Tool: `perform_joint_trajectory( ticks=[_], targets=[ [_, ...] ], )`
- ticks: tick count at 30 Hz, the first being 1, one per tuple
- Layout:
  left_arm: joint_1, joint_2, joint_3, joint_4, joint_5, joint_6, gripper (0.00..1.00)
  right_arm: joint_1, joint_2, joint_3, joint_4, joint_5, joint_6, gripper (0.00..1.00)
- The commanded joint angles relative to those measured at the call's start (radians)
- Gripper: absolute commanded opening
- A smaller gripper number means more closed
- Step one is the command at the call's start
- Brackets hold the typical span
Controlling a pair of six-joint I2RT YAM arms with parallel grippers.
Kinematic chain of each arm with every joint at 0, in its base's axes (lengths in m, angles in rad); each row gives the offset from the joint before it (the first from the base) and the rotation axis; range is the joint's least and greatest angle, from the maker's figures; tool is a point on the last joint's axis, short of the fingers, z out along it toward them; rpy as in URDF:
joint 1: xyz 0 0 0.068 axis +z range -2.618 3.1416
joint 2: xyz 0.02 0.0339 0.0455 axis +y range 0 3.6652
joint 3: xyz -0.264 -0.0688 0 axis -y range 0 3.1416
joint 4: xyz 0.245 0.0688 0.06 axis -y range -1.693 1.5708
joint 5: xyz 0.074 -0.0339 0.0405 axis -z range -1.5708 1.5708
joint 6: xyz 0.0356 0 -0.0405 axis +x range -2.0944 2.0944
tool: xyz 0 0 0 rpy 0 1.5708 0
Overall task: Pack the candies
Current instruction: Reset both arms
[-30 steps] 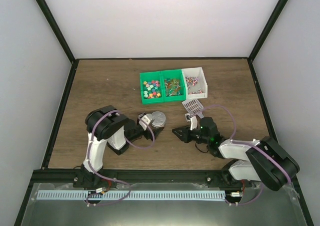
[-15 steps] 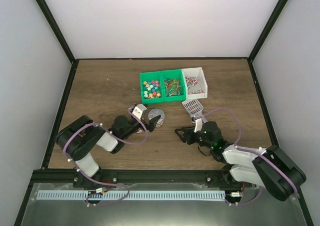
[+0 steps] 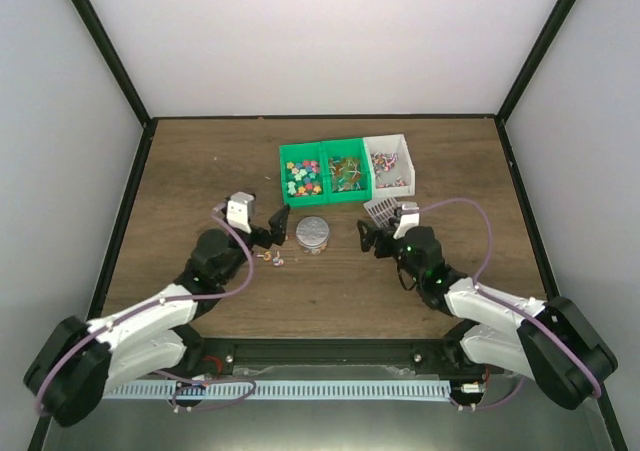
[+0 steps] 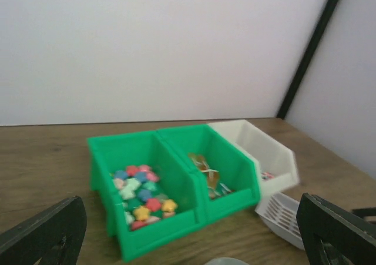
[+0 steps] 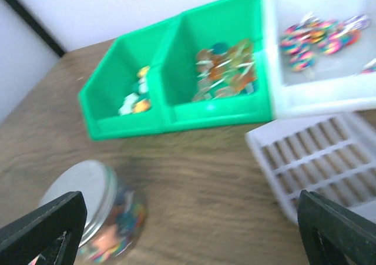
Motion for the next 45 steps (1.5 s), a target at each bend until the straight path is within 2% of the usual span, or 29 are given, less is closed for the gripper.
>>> perform_joint_trajectory(
  ticks=[1, 4, 11, 12, 15, 17, 19, 21, 24, 26, 29, 31, 33, 35, 37, 38, 40, 42, 44, 45],
  targets=[
    [0.009, -0.141, 0.067, -0.352, -0.218, 0.035, 1.00, -0.002, 0.001, 0.111, -0.145, 0.357, -0.086, 1.00],
    [0.024, -0.169, 0.142, -0.460, -0.280, 0.079, 1.00, -0.003, 0.015, 0.173, -0.216, 0.487, -0.130, 1.00],
    [0.100, -0.073, 0.241, -0.472, -0.409, 0.127, 1.00, -0.024, 0.082, 0.206, -0.192, 0.642, -0.293, 1.00],
    [0.109, -0.056, 0.254, -0.480, -0.425, 0.120, 1.00, -0.036, 0.082, 0.179, -0.114, 0.650, -0.363, 1.00],
    [0.135, -0.029, 0.253, -0.472, -0.416, 0.110, 1.00, -0.107, 0.101, -0.006, 0.372, 0.518, -0.606, 1.00],
    [0.151, -0.022, 0.239, -0.447, -0.374, 0.116, 1.00, -0.202, 0.160, -0.086, 0.632, 0.421, -0.625, 1.00],
    [0.168, -0.004, 0.231, -0.438, -0.311, 0.124, 1.00, -0.270, 0.252, -0.087, 0.723, 0.423, -0.588, 1.00],
    [0.181, 0.020, 0.218, -0.421, -0.333, 0.093, 1.00, -0.291, 0.338, -0.062, 0.768, 0.450, -0.596, 1.00],
    [0.199, 0.038, 0.184, -0.384, -0.333, 0.102, 1.00, -0.326, 0.370, -0.124, 0.919, 0.331, -0.613, 1.00],
    [0.208, 0.028, 0.143, -0.326, -0.339, 0.108, 1.00, -0.358, 0.432, -0.133, 1.022, 0.335, -0.598, 1.00],
    [0.218, -0.003, 0.063, -0.210, -0.314, 0.157, 1.00, -0.388, 0.383, -0.116, 0.895, 0.280, -0.558, 1.00],
    [0.219, -0.022, 0.001, -0.110, -0.212, 0.209, 1.00, -0.402, 0.404, -0.125, 0.944, 0.222, -0.569, 1.00],
    [0.221, -0.030, -0.037, -0.047, -0.174, 0.248, 1.00, -0.408, 0.385, -0.120, 0.900, 0.205, -0.556, 1.00],
    [0.226, -0.035, -0.039, -0.041, -0.167, 0.240, 1.00, -0.443, 0.400, -0.160, 0.970, 0.143, -0.533, 1.00],
    [0.232, -0.035, -0.041, -0.025, -0.150, 0.251, 1.00, -0.479, 0.494, -0.184, 1.142, 0.126, -0.514, 1.00],
    [0.232, -0.031, -0.043, -0.021, -0.168, 0.267, 1.00, -0.480, 0.489, -0.179, 1.127, 0.114, -0.514, 1.00],
    [0.234, -0.018, -0.056, 0.012, -0.256, 0.280, 1.00, -0.490, 0.422, -0.137, 0.919, 0.020, -0.518, 1.00],
    [0.241, -0.018, -0.062, 0.030, -0.314, 0.305, 1.00, -0.499, 0.454, -0.131, 0.966, -0.036, -0.543, 1.00],
    [0.256, -0.011, -0.074, 0.075, -0.359, 0.327, 1.00, -0.501, 0.423, -0.124, 0.903, -0.017, -0.520, 1.00],
    [0.271, -0.004, -0.076, 0.088, -0.361, 0.331, 1.00, -0.503, 0.441, -0.121, 0.928, -0.006, -0.519, 1.00]
  ],
)
